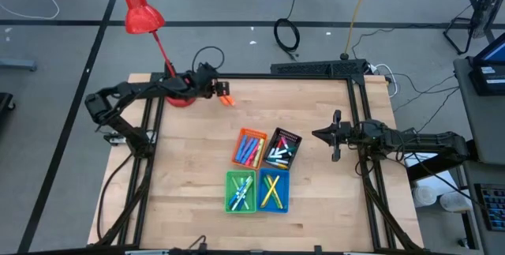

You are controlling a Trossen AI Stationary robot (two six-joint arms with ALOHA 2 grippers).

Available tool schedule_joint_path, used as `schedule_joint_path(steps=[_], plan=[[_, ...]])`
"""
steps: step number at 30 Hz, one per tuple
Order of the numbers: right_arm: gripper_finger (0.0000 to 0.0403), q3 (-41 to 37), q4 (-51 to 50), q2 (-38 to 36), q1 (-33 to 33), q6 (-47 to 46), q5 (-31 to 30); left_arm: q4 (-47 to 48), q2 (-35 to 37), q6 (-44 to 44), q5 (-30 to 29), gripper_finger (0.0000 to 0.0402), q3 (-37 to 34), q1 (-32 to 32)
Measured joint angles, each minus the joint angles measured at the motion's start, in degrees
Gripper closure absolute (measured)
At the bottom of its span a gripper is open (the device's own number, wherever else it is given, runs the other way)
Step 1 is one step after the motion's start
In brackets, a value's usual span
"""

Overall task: Pick & Place Markers
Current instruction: Put the left orange highlighter pen into the orange basket

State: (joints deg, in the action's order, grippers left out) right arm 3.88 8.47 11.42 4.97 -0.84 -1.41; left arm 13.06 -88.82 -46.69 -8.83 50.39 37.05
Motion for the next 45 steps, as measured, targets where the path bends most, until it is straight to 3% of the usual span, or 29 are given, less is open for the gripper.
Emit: schedule_joint_path(steps=[9,22,31,45], plan=[[0.0394,0.0,0.0,0.0,0.0,0.0,0.0,-0.3,-0.5,0.1,1.1,0.0163,0.0,0.9],[0.0394,0.0,0.0,0.0,0.0,0.0,0.0,-1.0,-14.0,-0.5,1.4,0.0163,3.7,0.6],[0.0394,0.0,-0.1,0.0,0.0,0.0,0.0,3.7,-14.4,-0.1,1.8,0.0163,3.9,1.0],[0.0394,0.0,-0.1,0.0,0.0,0.0,0.0,7.4,-14.3,1.1,-7.5,0.0163,3.7,0.9]])
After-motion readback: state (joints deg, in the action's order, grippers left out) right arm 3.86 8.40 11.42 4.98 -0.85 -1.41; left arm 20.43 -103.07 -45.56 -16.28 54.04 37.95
